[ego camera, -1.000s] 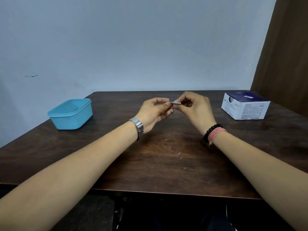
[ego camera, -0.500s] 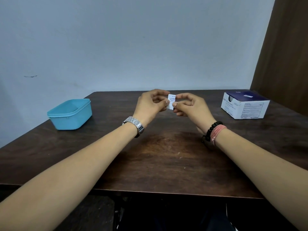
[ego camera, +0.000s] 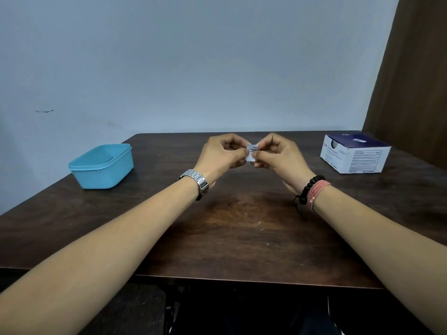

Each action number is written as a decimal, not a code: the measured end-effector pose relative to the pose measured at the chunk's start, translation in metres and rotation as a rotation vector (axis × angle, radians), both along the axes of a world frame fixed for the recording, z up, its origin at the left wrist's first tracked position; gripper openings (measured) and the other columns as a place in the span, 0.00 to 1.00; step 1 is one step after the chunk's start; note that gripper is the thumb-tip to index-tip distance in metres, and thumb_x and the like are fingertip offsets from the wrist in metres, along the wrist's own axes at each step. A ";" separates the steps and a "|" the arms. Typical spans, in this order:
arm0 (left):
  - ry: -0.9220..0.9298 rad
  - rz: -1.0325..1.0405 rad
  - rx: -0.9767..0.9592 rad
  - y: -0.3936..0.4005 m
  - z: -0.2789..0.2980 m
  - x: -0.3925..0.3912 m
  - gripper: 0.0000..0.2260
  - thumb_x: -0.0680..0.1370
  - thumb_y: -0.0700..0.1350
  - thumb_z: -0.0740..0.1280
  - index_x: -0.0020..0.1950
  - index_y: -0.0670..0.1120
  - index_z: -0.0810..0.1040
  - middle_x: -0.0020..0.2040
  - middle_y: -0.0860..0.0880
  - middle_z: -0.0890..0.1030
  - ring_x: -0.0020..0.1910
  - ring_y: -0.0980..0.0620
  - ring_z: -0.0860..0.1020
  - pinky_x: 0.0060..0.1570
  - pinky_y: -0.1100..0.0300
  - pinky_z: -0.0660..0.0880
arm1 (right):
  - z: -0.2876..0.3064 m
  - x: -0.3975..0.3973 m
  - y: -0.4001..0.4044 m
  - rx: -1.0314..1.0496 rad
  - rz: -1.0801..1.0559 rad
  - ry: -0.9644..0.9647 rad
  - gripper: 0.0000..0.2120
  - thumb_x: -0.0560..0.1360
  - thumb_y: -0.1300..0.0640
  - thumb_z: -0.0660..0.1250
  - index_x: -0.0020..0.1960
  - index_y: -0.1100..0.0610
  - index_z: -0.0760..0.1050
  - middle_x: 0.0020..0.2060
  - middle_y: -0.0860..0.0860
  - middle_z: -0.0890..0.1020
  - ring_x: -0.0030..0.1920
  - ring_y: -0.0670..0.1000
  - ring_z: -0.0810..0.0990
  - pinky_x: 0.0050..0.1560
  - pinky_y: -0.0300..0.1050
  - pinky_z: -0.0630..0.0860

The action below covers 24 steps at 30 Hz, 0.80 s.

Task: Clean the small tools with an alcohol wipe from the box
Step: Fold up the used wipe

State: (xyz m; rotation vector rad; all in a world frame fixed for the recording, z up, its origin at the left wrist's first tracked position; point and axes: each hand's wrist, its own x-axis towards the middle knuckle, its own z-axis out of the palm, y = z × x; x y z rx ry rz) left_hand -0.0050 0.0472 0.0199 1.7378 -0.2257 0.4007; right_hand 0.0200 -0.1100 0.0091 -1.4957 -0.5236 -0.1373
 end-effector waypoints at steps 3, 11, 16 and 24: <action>-0.011 -0.022 0.035 0.001 0.002 -0.002 0.05 0.73 0.35 0.71 0.41 0.45 0.82 0.42 0.44 0.83 0.39 0.51 0.81 0.45 0.55 0.81 | -0.001 0.001 -0.001 -0.006 0.004 -0.013 0.12 0.72 0.72 0.69 0.37 0.57 0.74 0.33 0.52 0.82 0.31 0.50 0.80 0.38 0.40 0.80; 0.196 -0.143 -0.295 0.003 0.006 -0.002 0.08 0.74 0.32 0.68 0.39 0.43 0.77 0.37 0.45 0.77 0.31 0.54 0.73 0.36 0.63 0.79 | 0.002 -0.002 0.000 -0.106 0.067 -0.196 0.16 0.73 0.74 0.64 0.50 0.55 0.78 0.44 0.51 0.81 0.40 0.48 0.80 0.44 0.39 0.80; 0.433 -0.195 -0.508 0.009 0.008 -0.001 0.06 0.75 0.33 0.66 0.40 0.42 0.76 0.35 0.47 0.77 0.30 0.55 0.76 0.30 0.67 0.76 | -0.002 -0.003 -0.001 -0.250 0.048 -0.338 0.17 0.70 0.68 0.73 0.56 0.55 0.78 0.49 0.54 0.83 0.44 0.46 0.81 0.51 0.40 0.79; 0.586 -0.241 -0.449 0.010 0.006 -0.001 0.14 0.75 0.34 0.65 0.29 0.43 0.79 0.29 0.47 0.77 0.28 0.57 0.73 0.28 0.68 0.74 | -0.003 -0.006 -0.002 -0.291 -0.059 -0.448 0.10 0.68 0.59 0.77 0.47 0.60 0.82 0.40 0.51 0.85 0.42 0.46 0.83 0.44 0.35 0.78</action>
